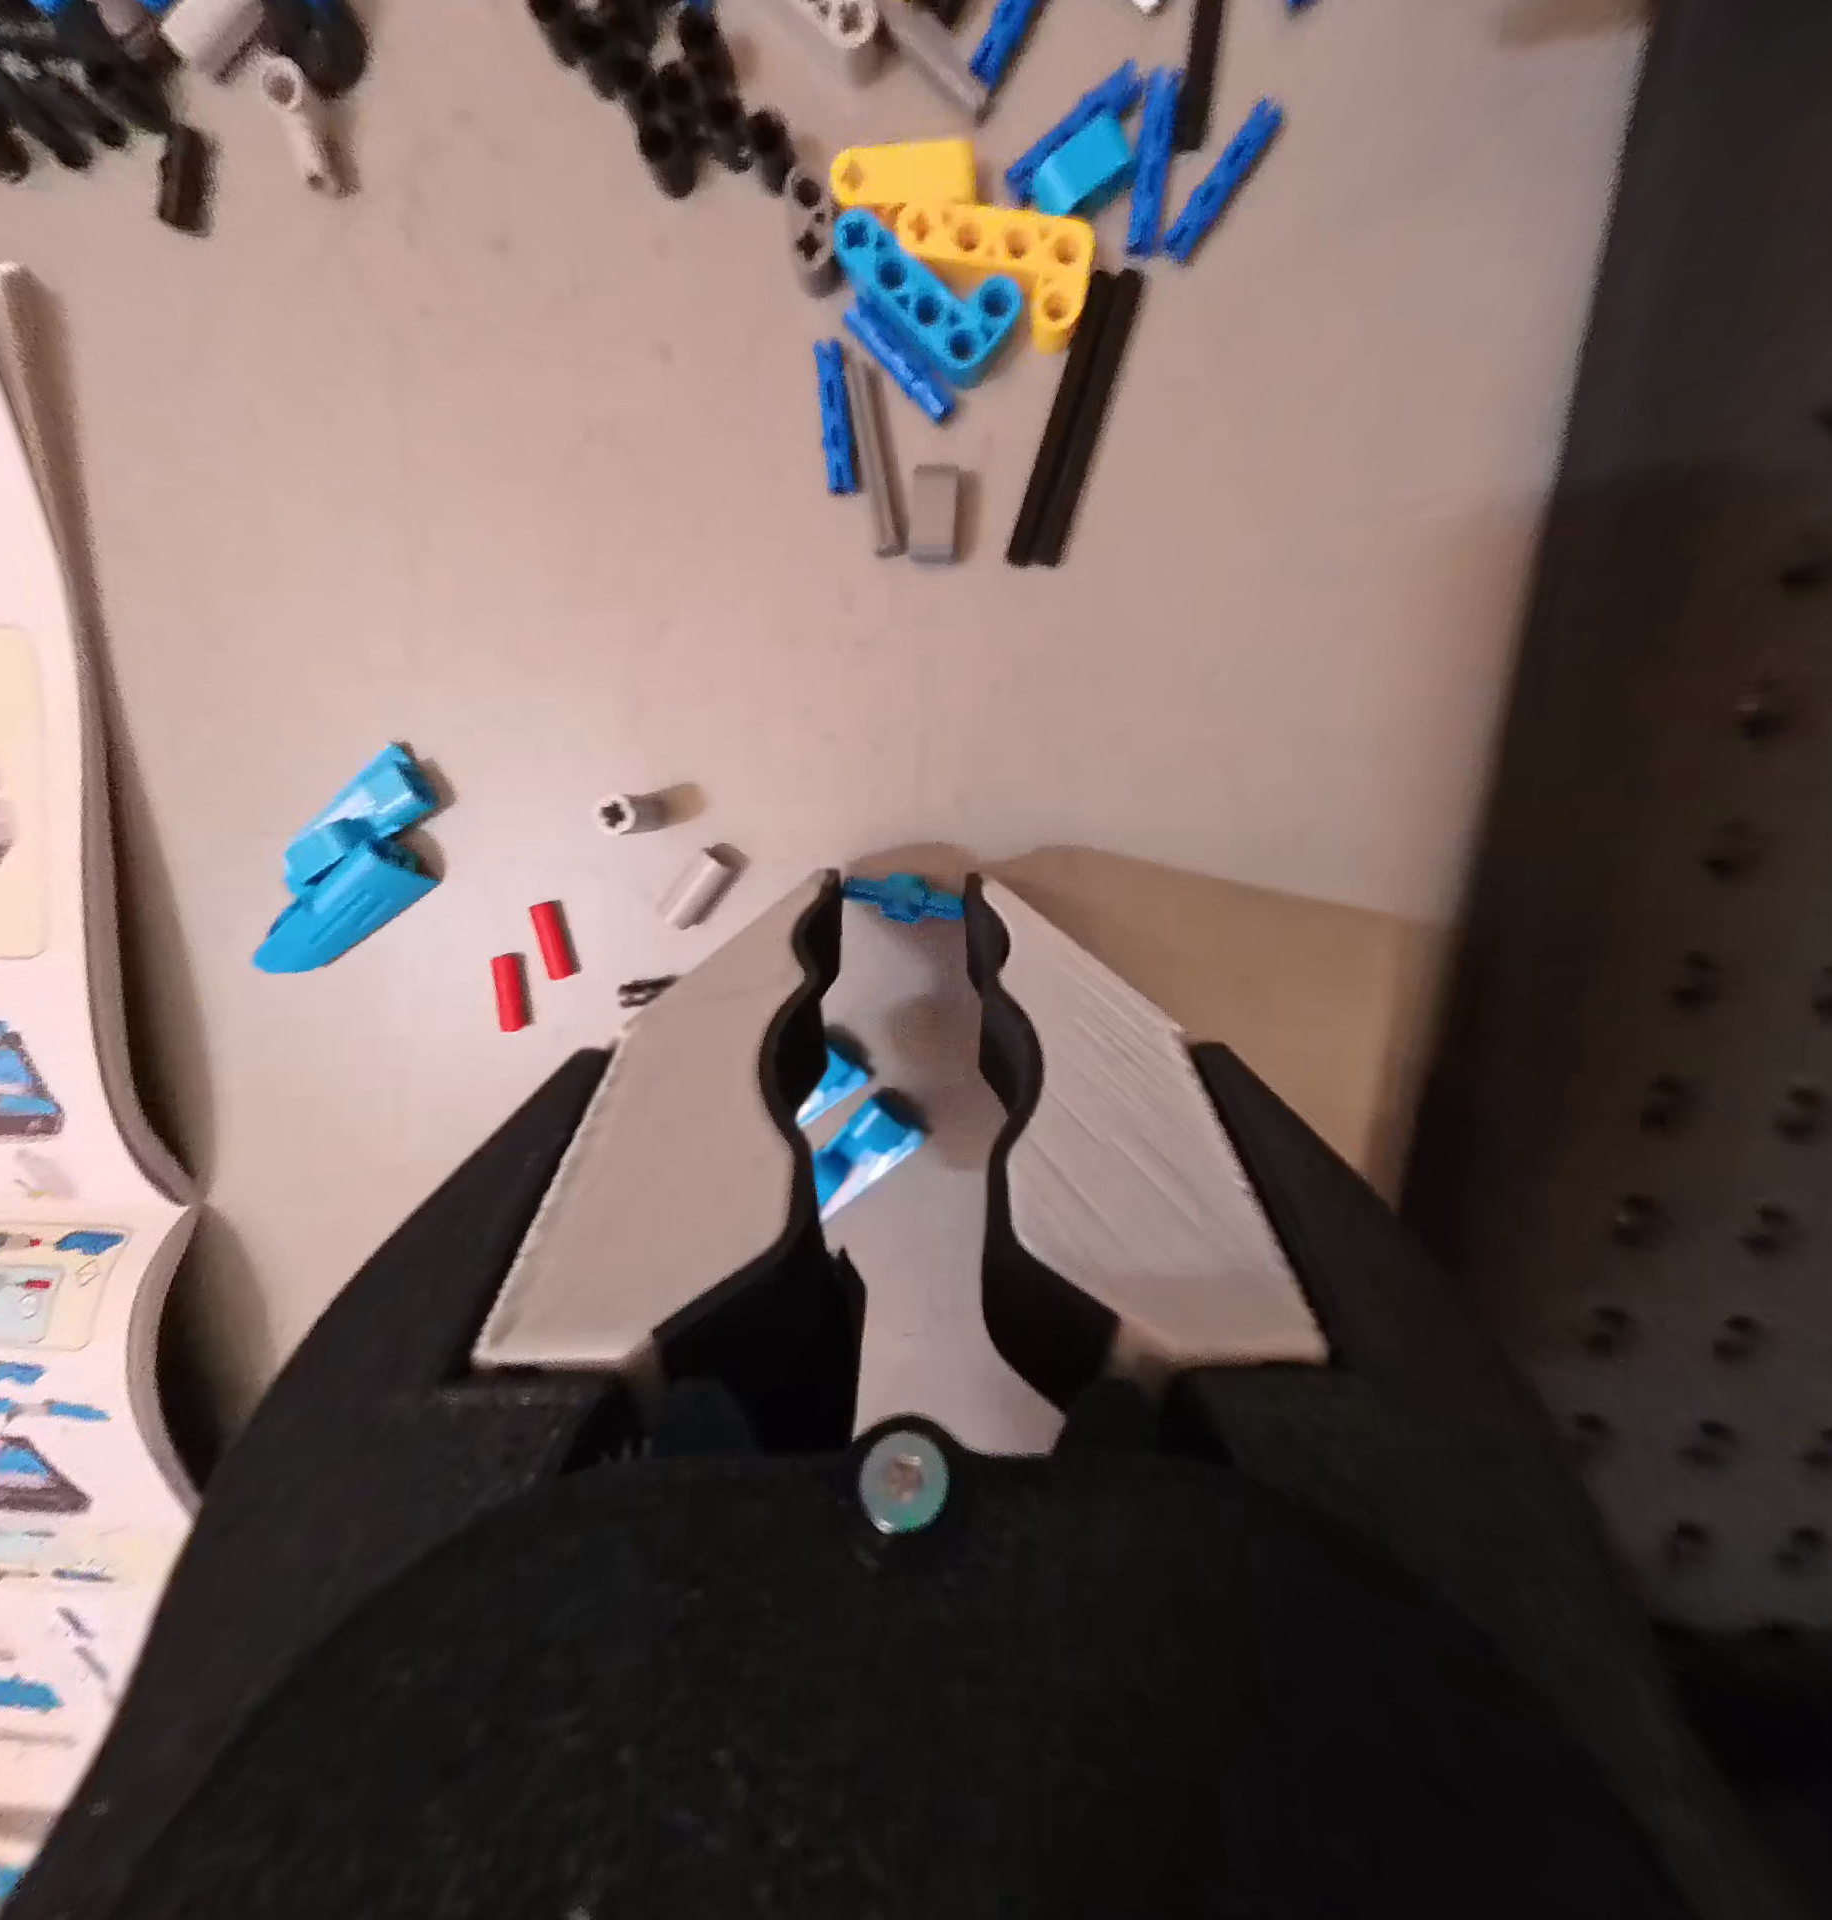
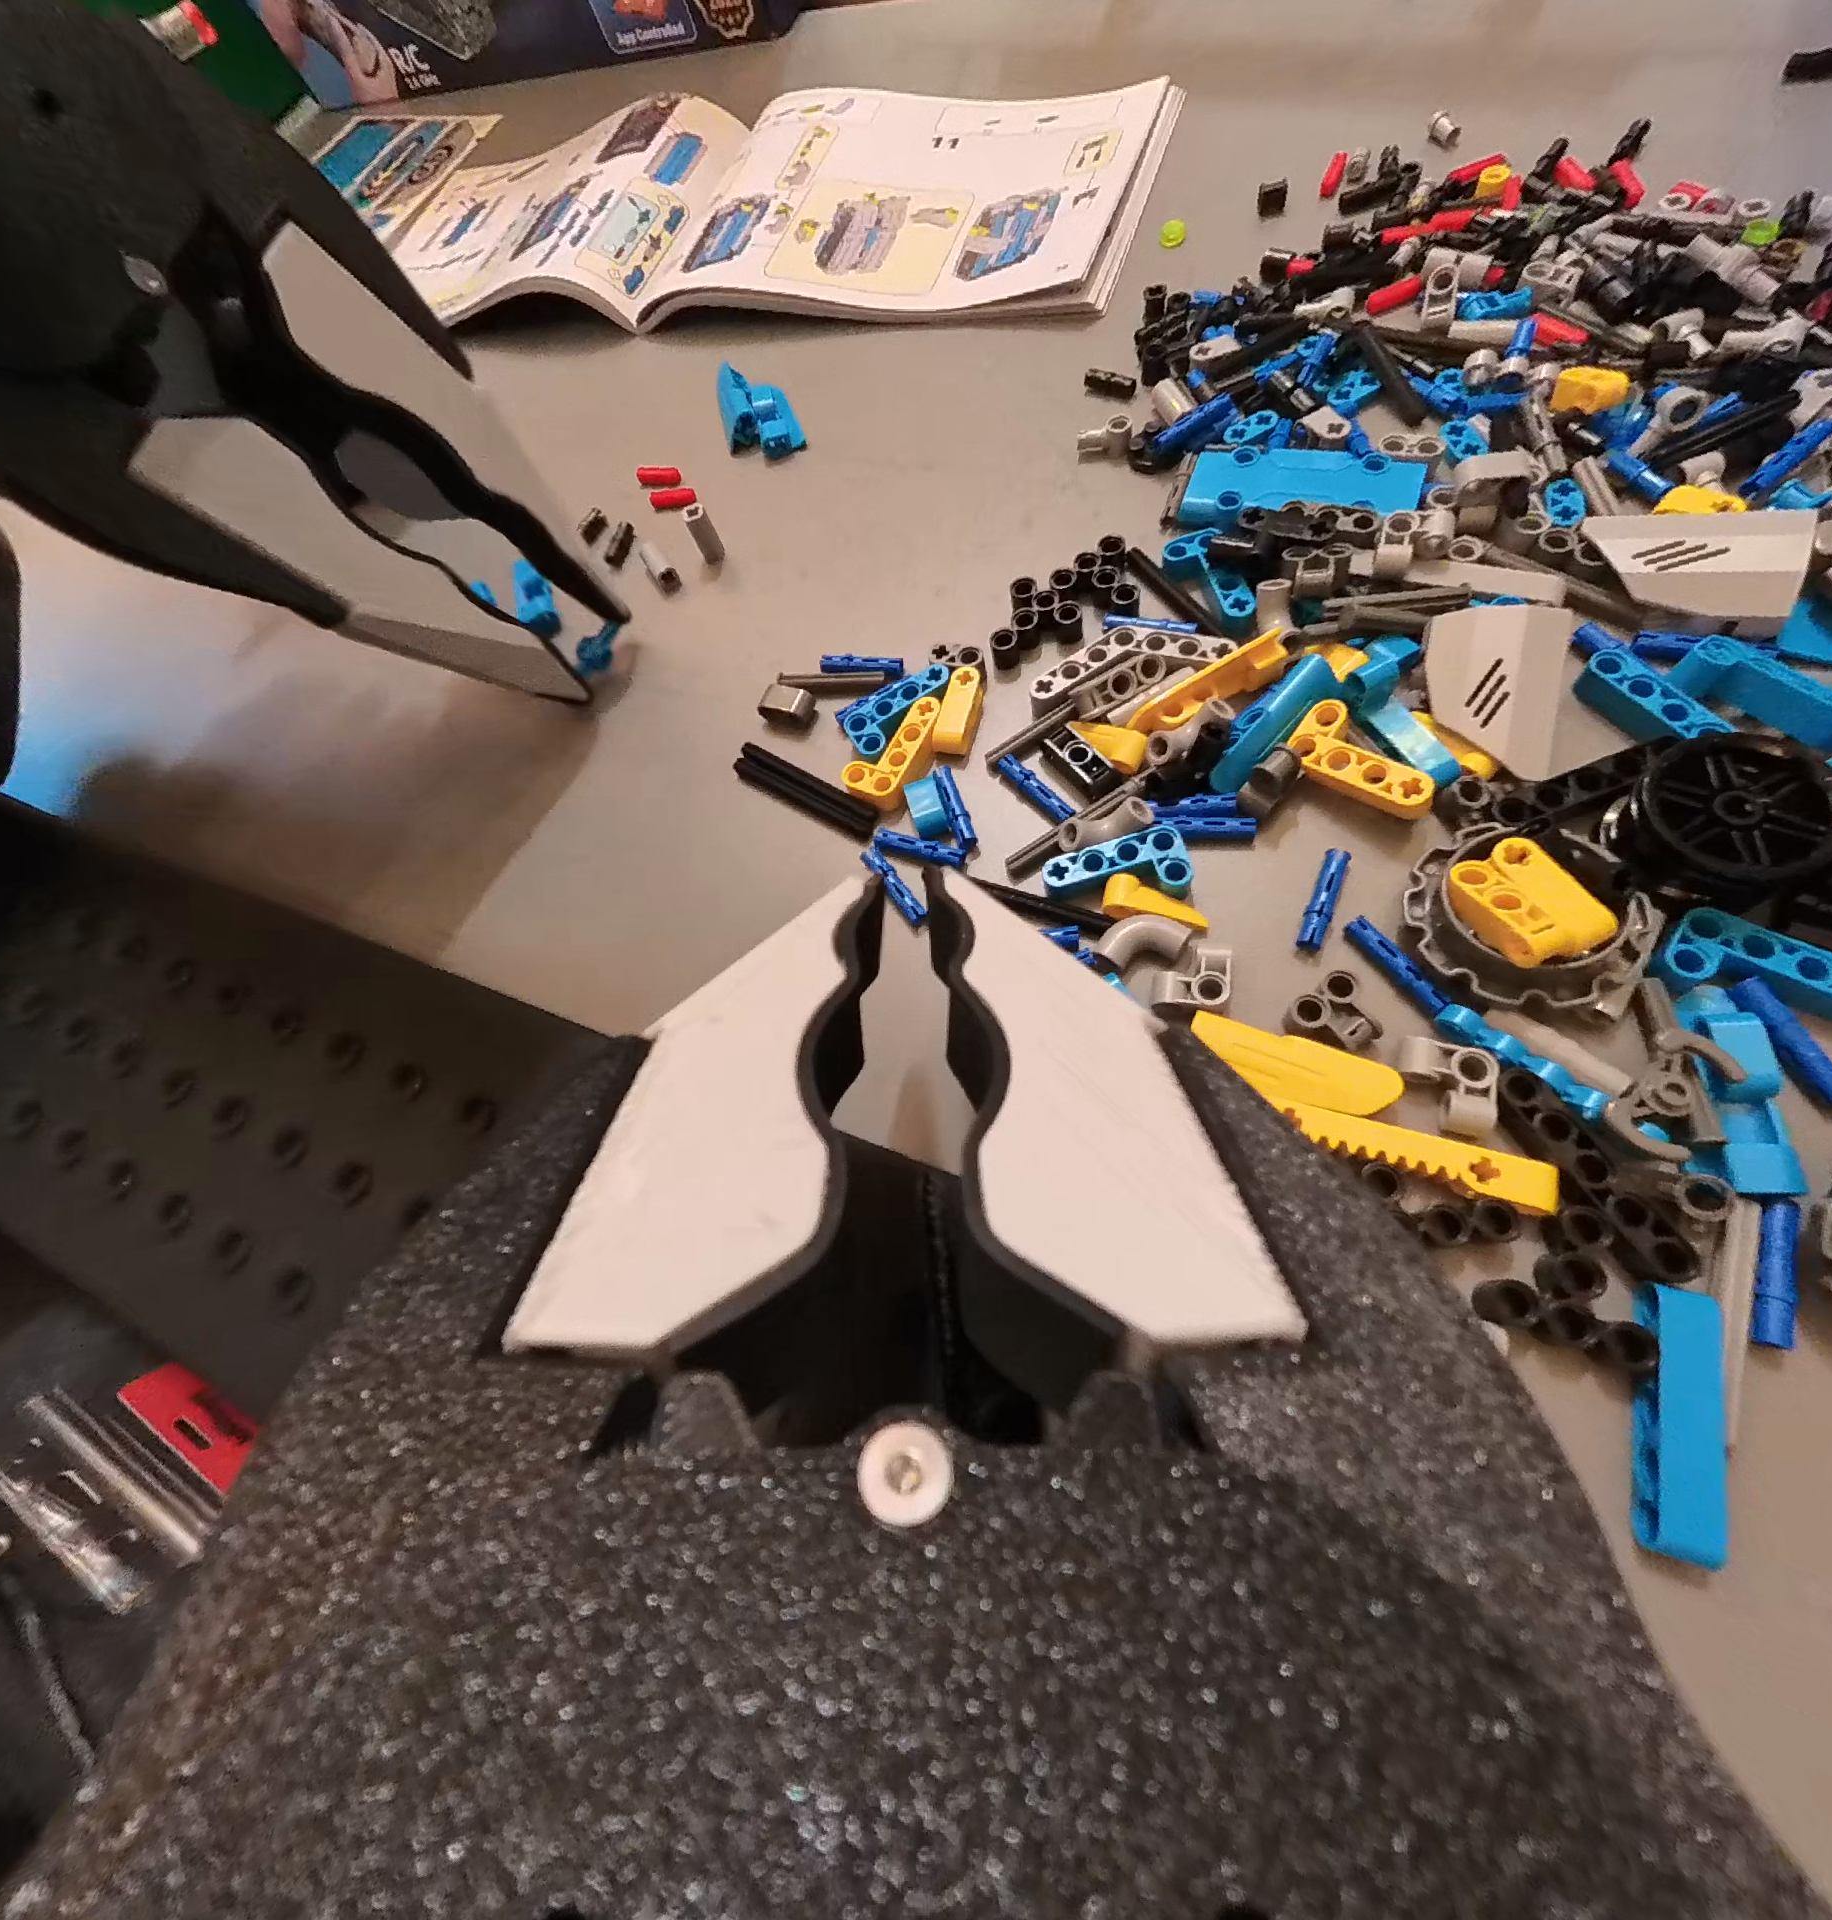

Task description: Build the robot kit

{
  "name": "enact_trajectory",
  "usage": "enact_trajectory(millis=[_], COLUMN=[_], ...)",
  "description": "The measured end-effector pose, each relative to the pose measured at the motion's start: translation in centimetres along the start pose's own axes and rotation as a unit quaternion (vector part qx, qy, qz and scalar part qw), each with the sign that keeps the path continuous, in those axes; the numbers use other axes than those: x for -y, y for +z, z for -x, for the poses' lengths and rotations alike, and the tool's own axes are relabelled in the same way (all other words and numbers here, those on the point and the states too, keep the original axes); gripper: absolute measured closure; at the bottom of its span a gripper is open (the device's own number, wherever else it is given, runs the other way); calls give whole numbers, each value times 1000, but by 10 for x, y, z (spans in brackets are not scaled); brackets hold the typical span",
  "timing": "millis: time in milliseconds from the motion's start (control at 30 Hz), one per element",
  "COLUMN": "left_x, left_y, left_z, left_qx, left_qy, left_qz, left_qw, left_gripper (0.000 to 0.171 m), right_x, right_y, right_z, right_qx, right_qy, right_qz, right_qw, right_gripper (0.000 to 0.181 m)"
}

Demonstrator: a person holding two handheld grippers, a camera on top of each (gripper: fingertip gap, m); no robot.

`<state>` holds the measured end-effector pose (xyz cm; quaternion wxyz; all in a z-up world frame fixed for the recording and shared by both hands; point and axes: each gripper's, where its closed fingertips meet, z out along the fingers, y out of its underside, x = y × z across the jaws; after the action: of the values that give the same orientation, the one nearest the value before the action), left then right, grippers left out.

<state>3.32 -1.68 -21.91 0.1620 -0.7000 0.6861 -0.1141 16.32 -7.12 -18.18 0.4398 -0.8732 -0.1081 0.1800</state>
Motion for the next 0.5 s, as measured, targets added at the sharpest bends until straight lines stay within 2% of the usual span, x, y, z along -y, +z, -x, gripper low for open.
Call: enact_trajectory(millis=[333, 500], left_x=[-8, -8], left_y=[1, 1], left_z=[-6, -4], left_qx=[-23, -20], left_qy=[-8, -8], left_qz=[2, -3], left_qw=[1000, 1000], left_gripper=[148, 146], right_x=[-4, -11], right_y=[0, -16], right_z=[-2, -45], right_qx=[-5, -99], right_qy=[-6, -10], right_qz=[11, 24], right_qw=[1000, 995], right_gripper=[172, 180])
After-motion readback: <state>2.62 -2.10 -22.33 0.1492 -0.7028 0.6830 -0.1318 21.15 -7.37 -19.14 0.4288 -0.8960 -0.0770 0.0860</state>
